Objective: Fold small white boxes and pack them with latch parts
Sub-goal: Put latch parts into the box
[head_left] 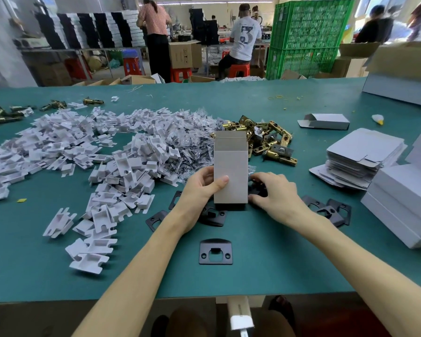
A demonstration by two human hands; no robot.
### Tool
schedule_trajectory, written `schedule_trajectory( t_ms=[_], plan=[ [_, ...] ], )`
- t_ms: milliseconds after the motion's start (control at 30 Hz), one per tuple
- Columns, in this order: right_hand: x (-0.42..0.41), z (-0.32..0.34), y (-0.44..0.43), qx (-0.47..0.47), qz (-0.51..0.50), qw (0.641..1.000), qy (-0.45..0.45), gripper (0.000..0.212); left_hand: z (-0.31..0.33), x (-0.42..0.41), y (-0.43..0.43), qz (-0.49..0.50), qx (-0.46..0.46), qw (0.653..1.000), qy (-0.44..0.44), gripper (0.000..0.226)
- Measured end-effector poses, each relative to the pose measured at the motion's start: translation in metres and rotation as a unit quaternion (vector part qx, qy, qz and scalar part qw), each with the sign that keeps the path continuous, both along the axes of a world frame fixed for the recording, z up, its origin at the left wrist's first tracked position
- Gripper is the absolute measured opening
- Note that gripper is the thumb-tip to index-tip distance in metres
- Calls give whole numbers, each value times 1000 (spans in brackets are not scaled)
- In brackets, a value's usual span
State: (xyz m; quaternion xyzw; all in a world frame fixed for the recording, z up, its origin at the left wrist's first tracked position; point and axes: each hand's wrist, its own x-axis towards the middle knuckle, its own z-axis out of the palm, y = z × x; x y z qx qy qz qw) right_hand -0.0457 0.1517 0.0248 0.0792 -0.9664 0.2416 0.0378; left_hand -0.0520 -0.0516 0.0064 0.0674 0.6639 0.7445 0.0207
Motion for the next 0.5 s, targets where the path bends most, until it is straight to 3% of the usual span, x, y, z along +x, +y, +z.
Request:
schedule_trajectory(
  t_ms=[167,300,500],
  plan=[
    [-1,-1,0,-78,-37,996,11,50,2,2,1,-3,3,1000,6,56],
    [1,-4,1,-53,-38,997,51,30,2,2,0,-3,2,1000,4,50],
    [3,4,-1,-50,-19,997,59,35,3,3,-1,-9,3,1000,4,40]
  ],
)
